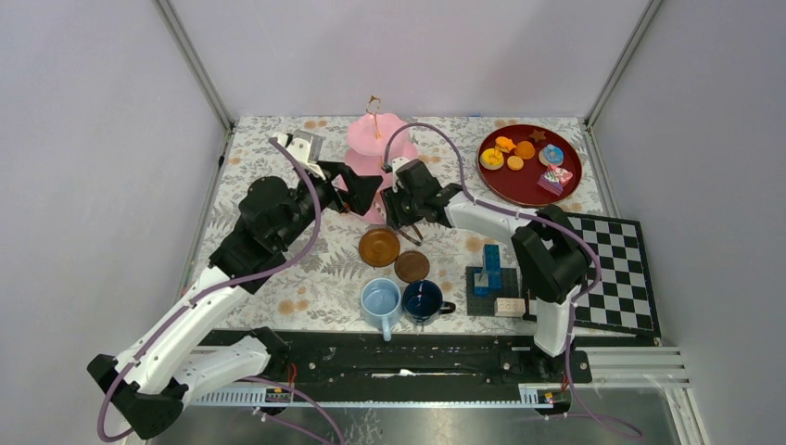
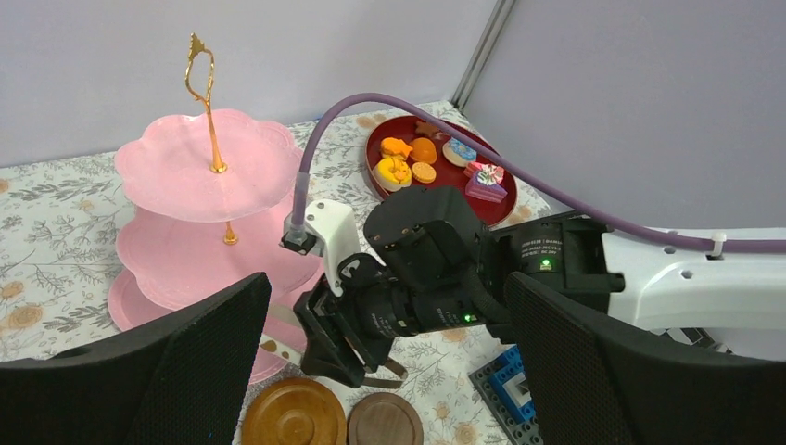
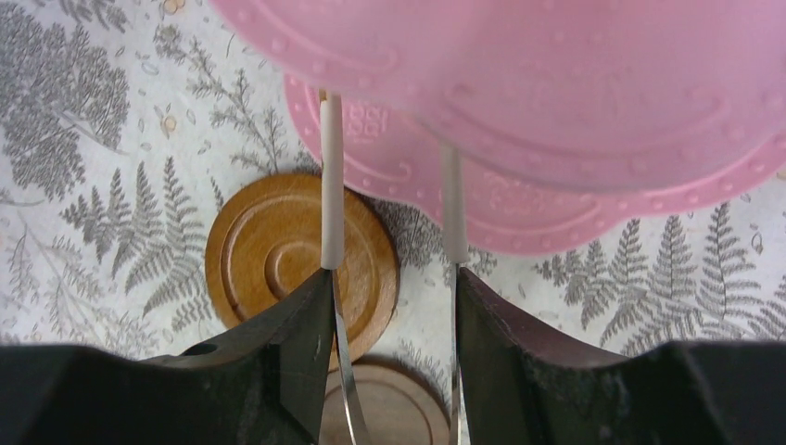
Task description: Serve the afternoon tea
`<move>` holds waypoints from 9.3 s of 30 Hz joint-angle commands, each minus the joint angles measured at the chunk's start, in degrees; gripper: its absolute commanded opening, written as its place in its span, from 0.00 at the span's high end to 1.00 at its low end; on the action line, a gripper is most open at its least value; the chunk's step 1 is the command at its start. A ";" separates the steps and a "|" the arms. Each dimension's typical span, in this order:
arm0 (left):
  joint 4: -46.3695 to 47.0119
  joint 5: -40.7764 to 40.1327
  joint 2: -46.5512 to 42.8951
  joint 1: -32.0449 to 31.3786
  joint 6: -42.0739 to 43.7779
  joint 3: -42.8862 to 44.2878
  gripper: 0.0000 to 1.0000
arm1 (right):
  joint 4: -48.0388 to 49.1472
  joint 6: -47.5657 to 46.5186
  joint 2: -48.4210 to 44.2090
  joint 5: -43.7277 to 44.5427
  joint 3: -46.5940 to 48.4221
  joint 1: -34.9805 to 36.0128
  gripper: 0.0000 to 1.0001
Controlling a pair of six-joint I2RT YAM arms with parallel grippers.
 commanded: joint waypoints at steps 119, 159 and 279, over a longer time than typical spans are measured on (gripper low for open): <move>5.49 10.04 6.33 10.22 -6.00 -1.50 0.01 | -28.17 3.62 -14.67 12.01 5.38 -36.95 0.41; -0.41 0.21 11.39 -4.41 -0.09 1.48 0.01 | -24.69 3.63 -10.26 -17.86 0.30 -63.09 0.34; 0.06 3.53 11.31 -0.45 -1.96 1.48 0.01 | -22.33 3.22 -11.52 -8.59 10.04 -36.40 0.72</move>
